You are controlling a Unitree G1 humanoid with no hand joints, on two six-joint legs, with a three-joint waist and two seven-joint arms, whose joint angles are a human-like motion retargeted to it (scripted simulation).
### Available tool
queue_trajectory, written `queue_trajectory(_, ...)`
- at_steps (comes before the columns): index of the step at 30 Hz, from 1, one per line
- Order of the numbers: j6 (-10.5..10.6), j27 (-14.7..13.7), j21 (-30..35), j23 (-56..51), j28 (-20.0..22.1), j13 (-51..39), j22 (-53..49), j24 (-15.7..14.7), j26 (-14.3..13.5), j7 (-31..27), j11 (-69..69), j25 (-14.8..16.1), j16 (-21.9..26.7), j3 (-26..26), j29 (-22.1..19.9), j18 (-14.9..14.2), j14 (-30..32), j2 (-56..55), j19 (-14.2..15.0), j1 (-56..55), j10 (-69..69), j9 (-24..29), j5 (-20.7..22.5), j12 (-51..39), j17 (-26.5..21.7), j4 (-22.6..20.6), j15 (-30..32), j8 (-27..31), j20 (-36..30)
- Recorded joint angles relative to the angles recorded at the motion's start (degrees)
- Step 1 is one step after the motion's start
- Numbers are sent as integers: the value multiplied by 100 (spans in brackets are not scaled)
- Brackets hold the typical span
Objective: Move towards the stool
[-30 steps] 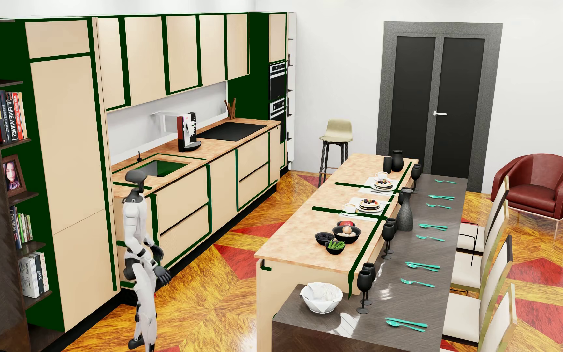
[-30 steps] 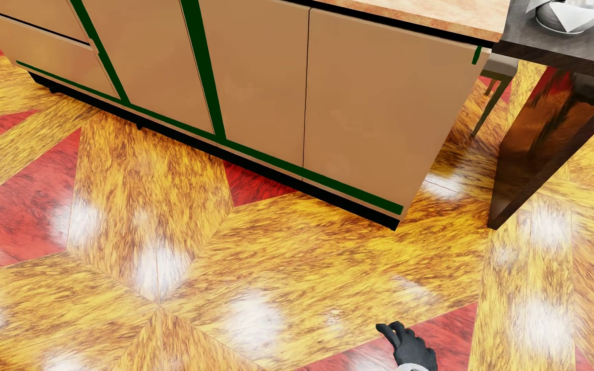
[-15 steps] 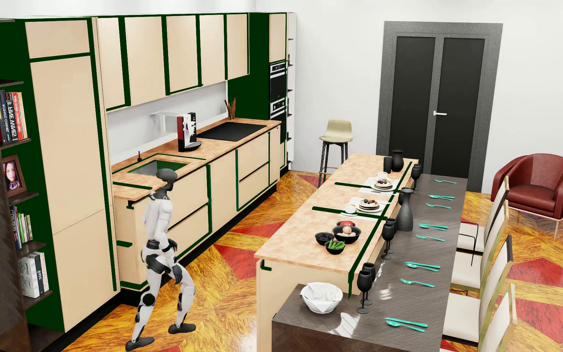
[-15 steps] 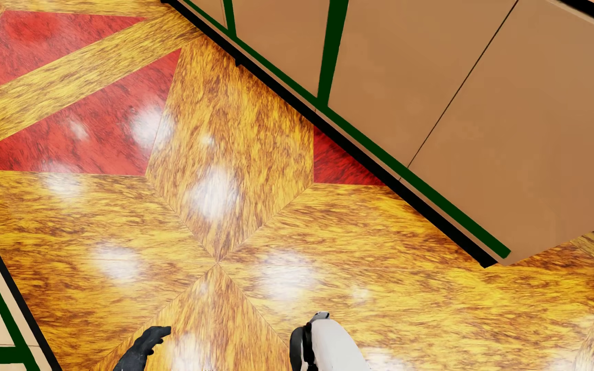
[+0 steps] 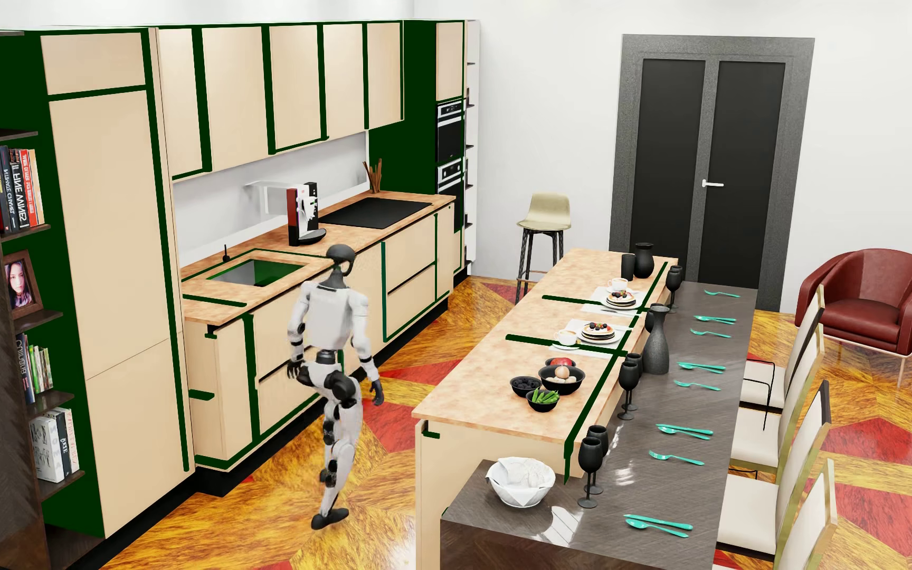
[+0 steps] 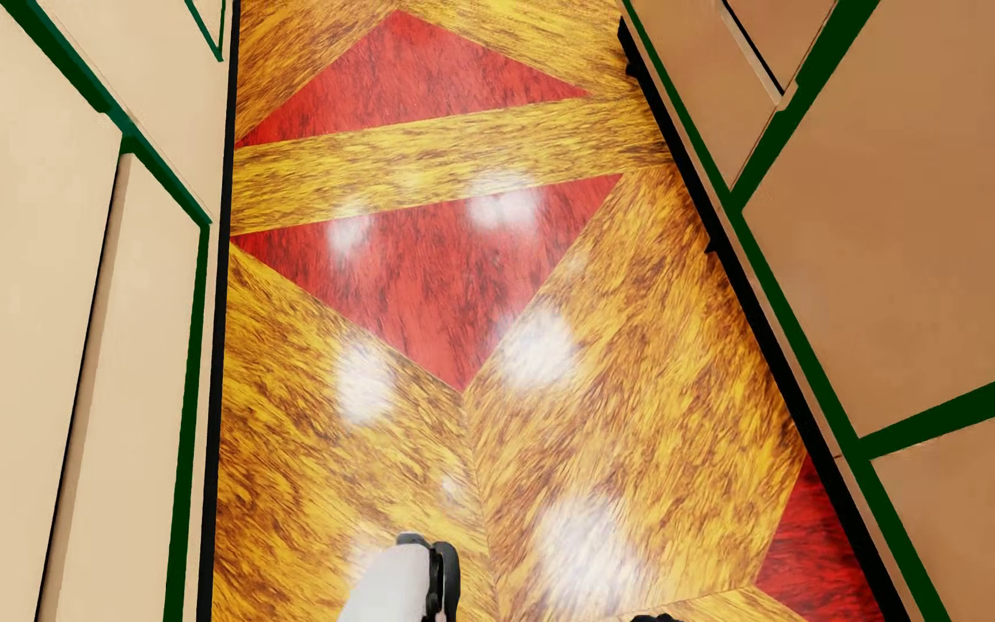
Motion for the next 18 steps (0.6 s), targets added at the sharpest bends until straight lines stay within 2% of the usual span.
queue_trajectory(2,-97,19,-330,-472,-73,-706,-73,-166,-193,-207,-322,317,124,213,-319,112,432,997,356,113,-2633,55,-182,364,-302,1,-121,-27,392)
queue_trajectory(3,-137,126,-649,-692,-71,-962,-86,-151,-249,58,-303,518,128,286,-598,300,546,1382,535,235,-3180,89,-294,585,-327,137,59,83,505)
queue_trajectory(4,-167,192,-911,-943,-73,-1109,-58,-91,-280,646,-94,640,67,339,-938,314,840,1650,628,308,-2820,123,-454,787,-348,340,495,215,562)
queue_trajectory(5,-221,170,-1063,-1238,-92,-1120,1,-19,-305,937,431,691,-49,393,-1243,285,1065,1711,679,332,-2063,166,-681,926,-416,412,1240,427,568)
queue_trajectory(6,-292,88,-1152,-1554,-123,-980,96,53,-320,1029,1455,744,-163,426,-1453,583,657,1444,399,398,-1351,216,-863,945,-486,328,2484,691,558)
queue_trajectory(7,-368,19,-1199,-1834,-157,-736,202,128,-328,1088,2774,817,-242,429,-1538,643,113,885,602,589,-931,263,-1136,830,-515,181,3525,792,521)
queue_trajectory(8,-449,10,-1171,-2015,-172,-489,295,208,-348,1101,4012,867,-295,381,-1486,675,-266,107,264,932,-899,305,-1276,596,-493,-43,3549,980,439)
queue_trajectory(9,-511,50,-1058,-2067,-159,-298,368,289,-378,1075,4878,873,-324,307,-1320,686,-502,-774,-46,1391,-1178,330,-1055,280,-423,-257,2993,1257,314)
queue_trajectory(10,-533,96,-905,-1990,-159,-132,426,371,-386,988,5242,861,-320,231,-1101,640,-627,-1624,-87,1940,-1665,324,-801,-82,-299,-407,2843,1351,141)
queue_trajectory(12,-479,121,-647,-1574,-458,260,445,596,-392,739,4618,830,-287,76,-624,588,-753,-2915,158,3060,-2708,217,-419,-799,-83,-585,2454,1132,-474)
queue_trajectory(13,-431,115,-555,-1408,-792,542,370,792,-511,605,3934,772,-229,-16,-352,575,-945,-3397,111,3485,-2923,141,-291,-1154,-69,-640,2368,1012,-897)
queue_trajectory(15,-361,204,-468,-1112,-1330,923,-152,1183,-999,335,1894,599,-37,-231,162,549,-1541,-4026,14,4159,-2857,13,-169,-1800,-15,-721,2473,1021,-1915)
queue_trajectory(16,-343,245,-553,-969,-1400,1143,-523,1207,-1261,242,496,554,83,-336,224,536,-1773,-4067,207,4531,-2846,-37,-186,-2069,42,-725,2421,1110,-2337)
queue_trajectory(17,-327,340,-685,-733,-1330,1346,-862,1050,-1458,112,-752,526,206,-432,117,529,-1887,-3986,146,4938,-2862,-83,-206,-2219,173,-684,2371,1183,-2612)
queue_trajectory(18,-322,523,-792,-415,-1216,1528,-1100,743,-1534,19,-1315,462,295,-510,-34,421,-1718,-3835,89,5244,-2649,-117,-325,-2209,332,-610,2267,875,-2758)
